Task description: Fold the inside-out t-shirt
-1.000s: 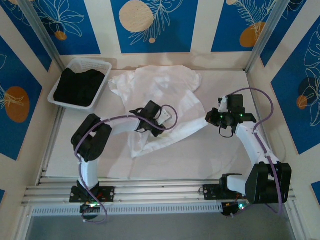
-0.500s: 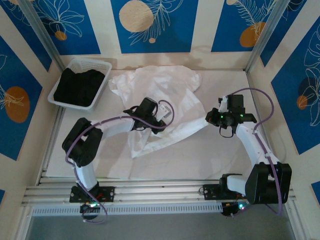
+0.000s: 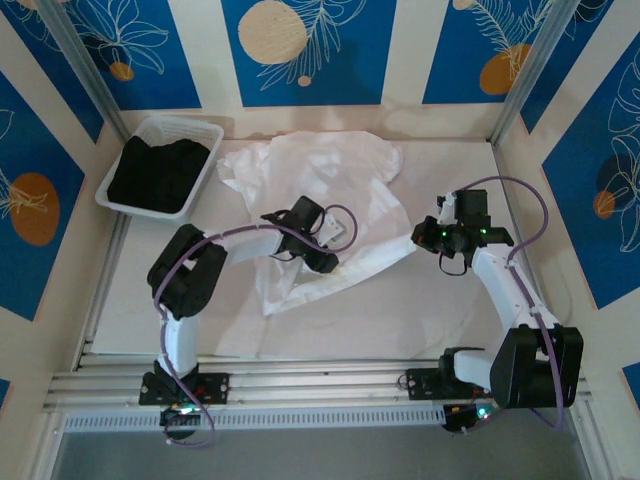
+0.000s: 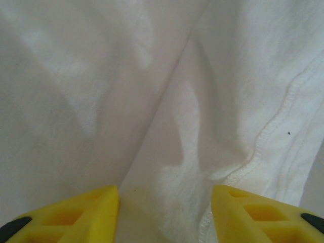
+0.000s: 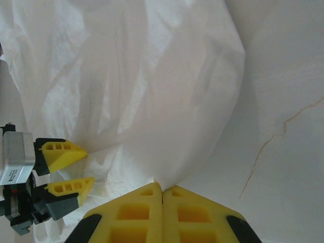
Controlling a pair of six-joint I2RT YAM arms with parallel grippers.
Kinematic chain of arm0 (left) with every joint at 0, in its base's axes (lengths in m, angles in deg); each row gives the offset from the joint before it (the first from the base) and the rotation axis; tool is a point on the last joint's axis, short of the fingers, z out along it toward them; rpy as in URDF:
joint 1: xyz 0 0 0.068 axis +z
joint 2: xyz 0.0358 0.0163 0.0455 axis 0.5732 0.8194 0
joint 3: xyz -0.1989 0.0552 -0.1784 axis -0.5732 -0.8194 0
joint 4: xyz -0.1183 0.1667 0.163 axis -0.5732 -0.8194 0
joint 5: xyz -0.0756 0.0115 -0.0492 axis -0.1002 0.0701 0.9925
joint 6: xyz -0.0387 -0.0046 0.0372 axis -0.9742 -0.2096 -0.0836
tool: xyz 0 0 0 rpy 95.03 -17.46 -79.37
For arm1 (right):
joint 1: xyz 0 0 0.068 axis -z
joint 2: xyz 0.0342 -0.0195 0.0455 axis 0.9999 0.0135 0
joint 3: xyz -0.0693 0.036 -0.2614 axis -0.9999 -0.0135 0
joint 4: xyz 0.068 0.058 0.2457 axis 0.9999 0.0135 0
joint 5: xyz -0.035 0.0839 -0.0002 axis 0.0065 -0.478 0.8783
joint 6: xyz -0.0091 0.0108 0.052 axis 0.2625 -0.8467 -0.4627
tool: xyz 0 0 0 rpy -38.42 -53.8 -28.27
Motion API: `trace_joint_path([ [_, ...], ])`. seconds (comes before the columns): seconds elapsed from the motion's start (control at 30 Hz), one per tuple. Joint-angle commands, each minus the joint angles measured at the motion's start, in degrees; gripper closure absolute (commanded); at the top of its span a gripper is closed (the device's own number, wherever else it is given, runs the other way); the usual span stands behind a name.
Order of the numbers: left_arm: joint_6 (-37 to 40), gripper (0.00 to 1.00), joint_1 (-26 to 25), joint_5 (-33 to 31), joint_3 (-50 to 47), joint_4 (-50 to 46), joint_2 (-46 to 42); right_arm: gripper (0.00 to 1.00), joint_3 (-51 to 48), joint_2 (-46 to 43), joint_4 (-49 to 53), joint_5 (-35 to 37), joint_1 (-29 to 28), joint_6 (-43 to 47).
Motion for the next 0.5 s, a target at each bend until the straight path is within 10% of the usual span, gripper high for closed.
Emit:
trace_joint_path([
  [0.0,1.1,0.57,0.3,1.4,2.6,-3.5,1.6,0.99,-0.6,-1.7,0.9,-1.8,0.3,0.9],
  [0.47,-1.3,1.0,0.5,4.7,2.9,-4.0,-2.1,0.98,-0.7,-2.6,1.1,-1.2,0.9,1.0],
])
